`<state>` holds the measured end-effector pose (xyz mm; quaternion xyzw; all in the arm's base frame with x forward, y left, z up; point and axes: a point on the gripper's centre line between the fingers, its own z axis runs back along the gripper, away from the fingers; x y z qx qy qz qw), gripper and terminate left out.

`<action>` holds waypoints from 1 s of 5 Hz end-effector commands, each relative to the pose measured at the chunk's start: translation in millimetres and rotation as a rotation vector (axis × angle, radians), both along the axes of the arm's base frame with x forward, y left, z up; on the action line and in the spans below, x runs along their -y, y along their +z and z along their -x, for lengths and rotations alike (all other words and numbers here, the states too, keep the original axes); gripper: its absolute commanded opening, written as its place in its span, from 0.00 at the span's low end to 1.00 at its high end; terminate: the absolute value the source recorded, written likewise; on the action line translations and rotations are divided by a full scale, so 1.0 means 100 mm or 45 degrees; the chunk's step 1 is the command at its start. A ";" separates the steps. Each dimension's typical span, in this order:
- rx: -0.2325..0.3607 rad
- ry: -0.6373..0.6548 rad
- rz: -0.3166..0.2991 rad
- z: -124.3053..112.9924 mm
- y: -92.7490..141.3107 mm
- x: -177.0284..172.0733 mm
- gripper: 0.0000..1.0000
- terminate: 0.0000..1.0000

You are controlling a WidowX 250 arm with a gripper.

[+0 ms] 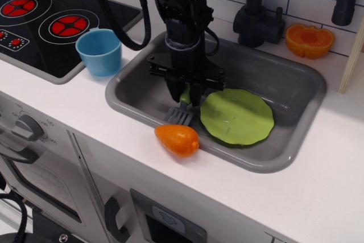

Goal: Take spatula off plate sink

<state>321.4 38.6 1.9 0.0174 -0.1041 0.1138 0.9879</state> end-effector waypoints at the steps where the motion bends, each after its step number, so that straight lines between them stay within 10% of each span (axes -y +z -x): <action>1: -0.004 0.087 0.028 -0.02 0.14 -0.03 1.00 0.00; 5: 0.132 0.055 0.103 -0.01 0.86 0.29 1.00 0.00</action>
